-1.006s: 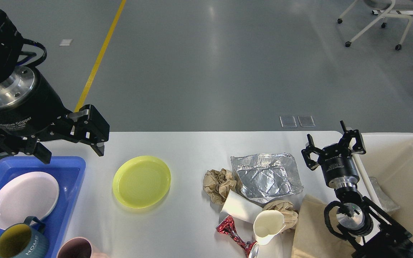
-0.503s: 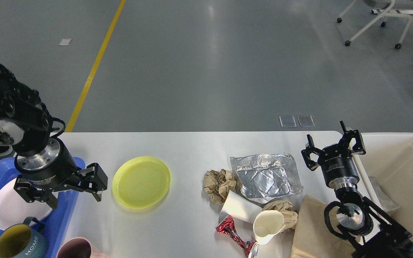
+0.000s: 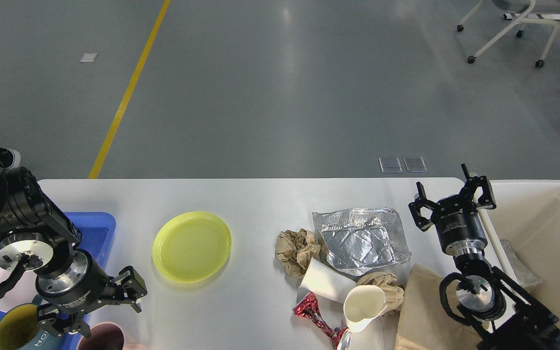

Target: Tidy desktop

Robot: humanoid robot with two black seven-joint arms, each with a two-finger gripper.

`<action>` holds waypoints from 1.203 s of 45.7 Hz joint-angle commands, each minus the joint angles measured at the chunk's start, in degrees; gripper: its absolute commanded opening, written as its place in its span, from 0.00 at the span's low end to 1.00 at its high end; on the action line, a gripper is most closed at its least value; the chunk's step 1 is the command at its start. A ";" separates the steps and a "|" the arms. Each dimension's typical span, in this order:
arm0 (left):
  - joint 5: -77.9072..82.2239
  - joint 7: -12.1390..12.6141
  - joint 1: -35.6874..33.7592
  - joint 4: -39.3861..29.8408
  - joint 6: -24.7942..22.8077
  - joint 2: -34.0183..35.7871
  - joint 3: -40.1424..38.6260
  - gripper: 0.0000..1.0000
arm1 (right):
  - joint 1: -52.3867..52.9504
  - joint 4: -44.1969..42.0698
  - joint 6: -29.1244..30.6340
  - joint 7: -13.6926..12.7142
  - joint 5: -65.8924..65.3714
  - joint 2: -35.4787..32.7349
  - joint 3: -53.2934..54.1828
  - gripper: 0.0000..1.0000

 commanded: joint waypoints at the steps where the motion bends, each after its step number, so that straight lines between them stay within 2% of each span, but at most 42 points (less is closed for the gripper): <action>1: -0.94 0.04 2.85 0.35 3.14 -0.30 -0.25 0.90 | 0.00 0.00 0.03 0.00 0.00 0.00 0.00 1.00; 10: -0.94 -0.05 6.46 1.93 7.89 -0.57 -1.74 0.90 | 0.00 0.00 -0.06 0.00 0.00 0.00 0.00 1.00; 28: -1.03 -0.05 13.58 5.27 9.64 -2.24 -4.47 0.88 | 0.00 0.00 0.03 0.00 0.00 0.00 0.00 1.00; 39: -0.85 0.21 13.49 5.97 10.79 -1.71 -4.03 0.60 | 0.00 0.00 0.03 0.00 0.00 0.09 0.00 1.00; 46: -0.85 0.39 13.40 5.97 11.67 -1.62 -3.85 0.35 | 0.00 0.00 -0.06 0.00 0.00 0.09 0.00 1.00; 50: -0.85 0.48 13.32 6.06 11.76 -1.53 -3.85 0.30 | 0.00 0.00 0.03 0.00 0.00 0.09 0.00 1.00; 55: -0.85 0.56 13.23 5.97 11.32 -1.45 -3.85 0.17 | 0.00 0.00 -0.06 0.00 0.00 0.09 0.00 1.00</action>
